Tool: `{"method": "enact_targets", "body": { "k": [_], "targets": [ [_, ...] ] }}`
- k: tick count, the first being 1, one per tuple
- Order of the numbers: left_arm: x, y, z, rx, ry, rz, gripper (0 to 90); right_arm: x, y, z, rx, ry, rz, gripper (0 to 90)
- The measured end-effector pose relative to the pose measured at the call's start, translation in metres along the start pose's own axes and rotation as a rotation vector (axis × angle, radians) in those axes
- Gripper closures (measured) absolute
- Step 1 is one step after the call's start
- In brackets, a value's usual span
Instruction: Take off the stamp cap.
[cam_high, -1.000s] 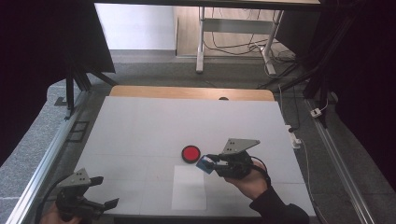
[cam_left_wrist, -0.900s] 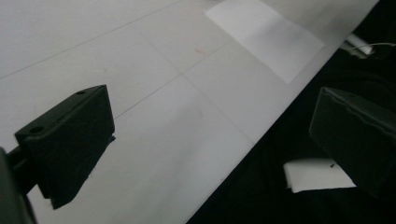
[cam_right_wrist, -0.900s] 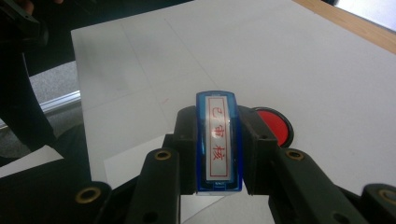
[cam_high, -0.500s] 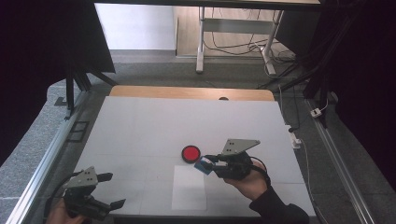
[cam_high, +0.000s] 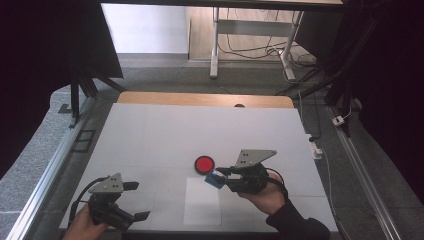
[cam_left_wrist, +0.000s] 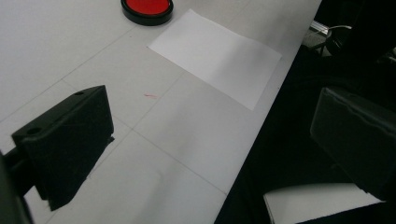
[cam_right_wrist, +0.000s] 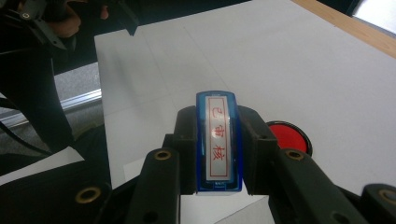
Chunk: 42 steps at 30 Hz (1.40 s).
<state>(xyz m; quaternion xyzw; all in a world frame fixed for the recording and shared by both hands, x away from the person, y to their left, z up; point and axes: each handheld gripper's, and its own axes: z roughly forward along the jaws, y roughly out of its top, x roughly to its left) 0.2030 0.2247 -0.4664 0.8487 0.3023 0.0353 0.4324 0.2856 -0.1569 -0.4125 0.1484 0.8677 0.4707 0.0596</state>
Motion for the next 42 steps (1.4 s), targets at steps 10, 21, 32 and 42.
{"method": "enact_targets", "body": {
  "k": [10, 21, 32, 42],
  "targets": [
    [0.006, 0.021, 0.020, 0.019, -0.060, 0.021, 0.0, 0.000, 0.003, -0.002, -0.006, 0.029, -0.004, 71.1],
    [0.011, 0.042, 0.045, 0.026, -0.142, 0.078, 0.0, 0.001, 0.005, -0.002, -0.008, 0.051, -0.012, 71.0],
    [0.012, 0.060, 0.072, 0.047, -0.215, 0.148, 0.0, 0.004, 0.009, -0.001, -0.009, 0.075, -0.029, 71.0],
    [0.008, 0.076, 0.090, 0.029, -0.267, 0.190, 0.0, 0.008, 0.012, 0.001, -0.018, 0.105, -0.034, 71.1]
  ]
}}
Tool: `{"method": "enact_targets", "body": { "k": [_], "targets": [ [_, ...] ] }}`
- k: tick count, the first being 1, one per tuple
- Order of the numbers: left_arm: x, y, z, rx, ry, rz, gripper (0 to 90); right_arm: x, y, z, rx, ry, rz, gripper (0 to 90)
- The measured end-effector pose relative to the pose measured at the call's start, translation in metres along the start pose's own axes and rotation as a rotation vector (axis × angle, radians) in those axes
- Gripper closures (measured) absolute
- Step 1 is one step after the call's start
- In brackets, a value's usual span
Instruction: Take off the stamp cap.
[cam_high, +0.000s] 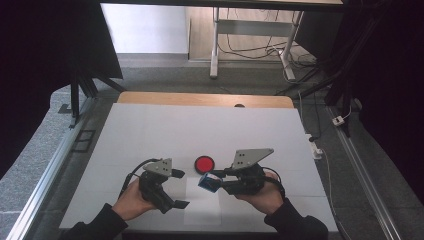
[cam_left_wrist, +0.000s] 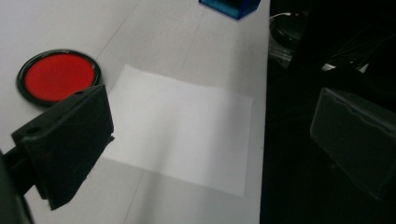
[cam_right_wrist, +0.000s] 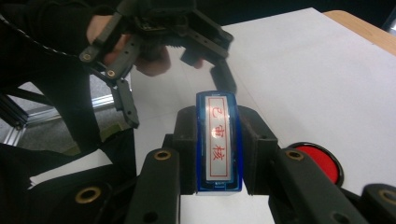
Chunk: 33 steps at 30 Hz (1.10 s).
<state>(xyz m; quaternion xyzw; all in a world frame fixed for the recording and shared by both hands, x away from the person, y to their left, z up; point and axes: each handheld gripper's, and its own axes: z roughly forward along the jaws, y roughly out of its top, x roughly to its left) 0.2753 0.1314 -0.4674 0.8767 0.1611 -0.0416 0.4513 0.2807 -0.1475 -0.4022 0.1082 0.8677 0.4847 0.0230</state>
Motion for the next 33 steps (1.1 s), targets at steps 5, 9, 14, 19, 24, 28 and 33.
{"method": "enact_targets", "body": {
  "k": [5, 9, 14, 19, 24, 28, 33],
  "targets": [
    [0.003, 0.008, 0.008, 0.001, -0.020, 0.042, 0.0, 0.002, 0.001, 0.003, -0.005, 0.020, -0.002, 71.1],
    [0.004, 0.014, 0.015, -0.010, -0.044, 0.059, 0.0, 0.004, 0.003, 0.005, -0.008, 0.032, -0.001, 71.1],
    [0.004, 0.021, 0.024, 0.002, -0.074, 0.092, 0.0, 0.006, 0.003, 0.006, -0.007, 0.045, -0.005, 71.1],
    [0.004, 0.026, 0.033, 0.018, -0.103, 0.131, 1.1, 0.007, 0.004, 0.007, -0.004, 0.061, -0.015, 71.1],
    [0.002, 0.026, 0.034, -0.003, -0.124, 0.170, 15.3, 0.008, 0.004, 0.007, -0.004, 0.069, -0.020, 71.0],
    [0.002, 0.025, 0.031, -0.030, -0.133, 0.187, 29.3, 0.008, 0.005, 0.007, -0.005, 0.076, -0.020, 71.1],
    [0.004, 0.022, 0.027, -0.057, -0.159, 0.194, 41.7, 0.009, 0.005, 0.007, -0.005, 0.090, -0.020, 71.1]
  ]
}}
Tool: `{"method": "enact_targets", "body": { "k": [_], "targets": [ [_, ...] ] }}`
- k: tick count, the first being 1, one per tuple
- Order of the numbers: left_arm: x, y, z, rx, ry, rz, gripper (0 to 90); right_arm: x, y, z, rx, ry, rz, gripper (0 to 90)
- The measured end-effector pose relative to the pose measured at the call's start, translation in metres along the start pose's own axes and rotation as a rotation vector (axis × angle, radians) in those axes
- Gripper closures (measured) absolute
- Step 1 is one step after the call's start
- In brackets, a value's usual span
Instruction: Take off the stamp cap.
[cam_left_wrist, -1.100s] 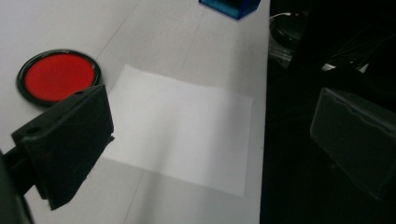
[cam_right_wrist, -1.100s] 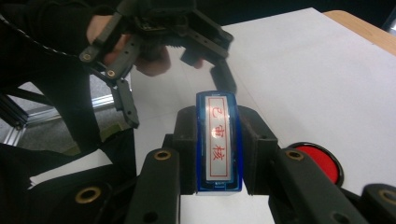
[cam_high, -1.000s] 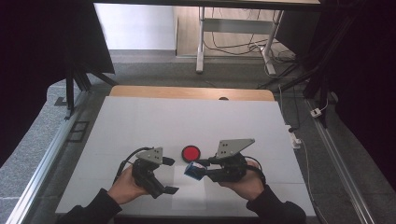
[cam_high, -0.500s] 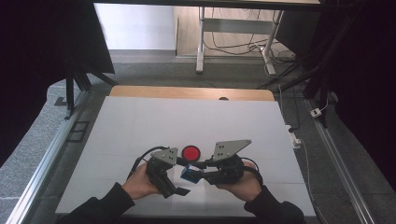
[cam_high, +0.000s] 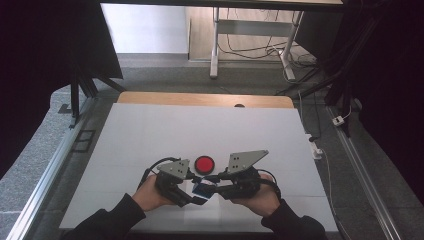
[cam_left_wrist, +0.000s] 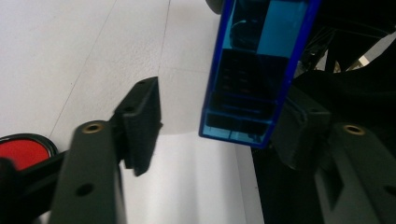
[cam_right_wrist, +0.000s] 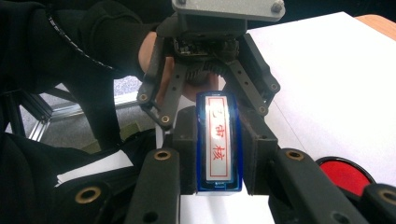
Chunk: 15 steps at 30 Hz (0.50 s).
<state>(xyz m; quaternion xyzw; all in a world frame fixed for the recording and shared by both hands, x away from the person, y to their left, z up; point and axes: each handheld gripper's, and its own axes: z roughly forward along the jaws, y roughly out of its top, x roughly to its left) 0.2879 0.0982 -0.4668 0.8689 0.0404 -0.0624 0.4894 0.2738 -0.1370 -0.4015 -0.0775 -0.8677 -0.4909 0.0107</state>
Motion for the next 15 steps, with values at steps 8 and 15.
{"method": "enact_targets", "body": {
  "k": [8, 15],
  "targets": [
    [0.0003, -0.0012, -0.0012, -0.007, -0.046, 0.014, 55.4, 0.0007, 0.0004, 0.0000, -0.010, 0.008, 0.000, 71.0],
    [0.0001, -0.0018, -0.0022, -0.023, -0.062, 0.020, 61.5, 0.0008, 0.0006, -0.0002, -0.007, 0.017, -0.004, 71.1]
  ]
}}
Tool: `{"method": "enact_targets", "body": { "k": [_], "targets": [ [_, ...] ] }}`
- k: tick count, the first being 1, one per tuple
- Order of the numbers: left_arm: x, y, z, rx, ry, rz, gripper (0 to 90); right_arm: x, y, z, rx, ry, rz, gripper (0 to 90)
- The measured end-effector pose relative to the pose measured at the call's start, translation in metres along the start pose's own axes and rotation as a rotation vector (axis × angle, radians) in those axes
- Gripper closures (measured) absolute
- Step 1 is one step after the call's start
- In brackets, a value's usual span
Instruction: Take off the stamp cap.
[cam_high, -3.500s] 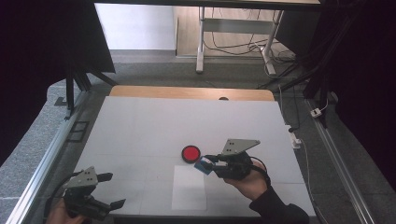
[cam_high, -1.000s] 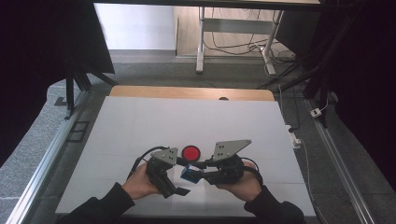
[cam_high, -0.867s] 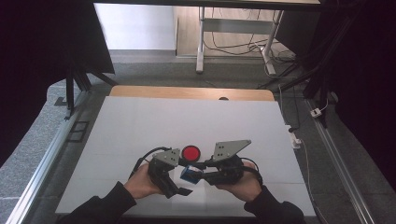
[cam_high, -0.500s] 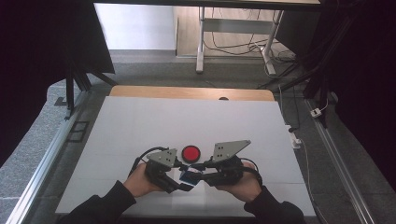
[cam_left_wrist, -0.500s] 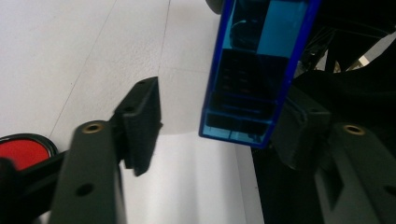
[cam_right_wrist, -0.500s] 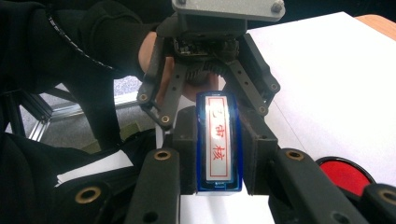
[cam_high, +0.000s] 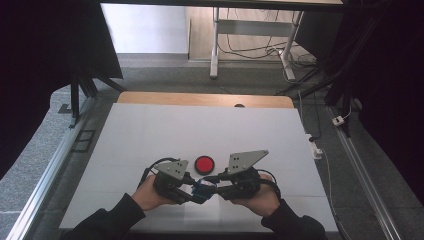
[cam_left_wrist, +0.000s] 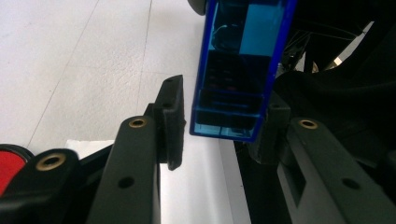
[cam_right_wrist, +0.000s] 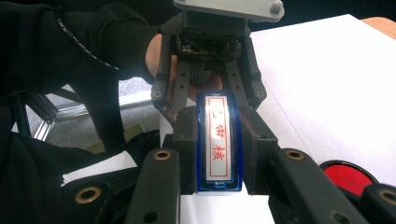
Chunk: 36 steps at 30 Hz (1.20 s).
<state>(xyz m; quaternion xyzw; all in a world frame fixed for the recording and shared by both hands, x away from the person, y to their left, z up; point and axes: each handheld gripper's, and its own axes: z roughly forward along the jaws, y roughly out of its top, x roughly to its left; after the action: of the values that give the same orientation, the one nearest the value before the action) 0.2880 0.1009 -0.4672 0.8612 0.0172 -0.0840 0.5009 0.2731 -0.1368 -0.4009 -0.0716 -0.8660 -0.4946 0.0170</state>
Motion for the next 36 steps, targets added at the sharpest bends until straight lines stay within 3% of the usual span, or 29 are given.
{"method": "enact_targets", "body": {
  "k": [18, 36],
  "targets": [
    [0.0014, -0.0023, -0.0019, -0.032, -0.033, 0.014, 68.3, -0.0001, -0.0002, -0.0011, -0.018, 0.007, -0.001, 71.1],
    [-0.0019, 0.0001, -0.0037, -0.008, -0.023, 0.012, 68.8, 0.0014, -0.0005, -0.0006, -0.029, 0.009, -0.011, 71.3]
  ]
}}
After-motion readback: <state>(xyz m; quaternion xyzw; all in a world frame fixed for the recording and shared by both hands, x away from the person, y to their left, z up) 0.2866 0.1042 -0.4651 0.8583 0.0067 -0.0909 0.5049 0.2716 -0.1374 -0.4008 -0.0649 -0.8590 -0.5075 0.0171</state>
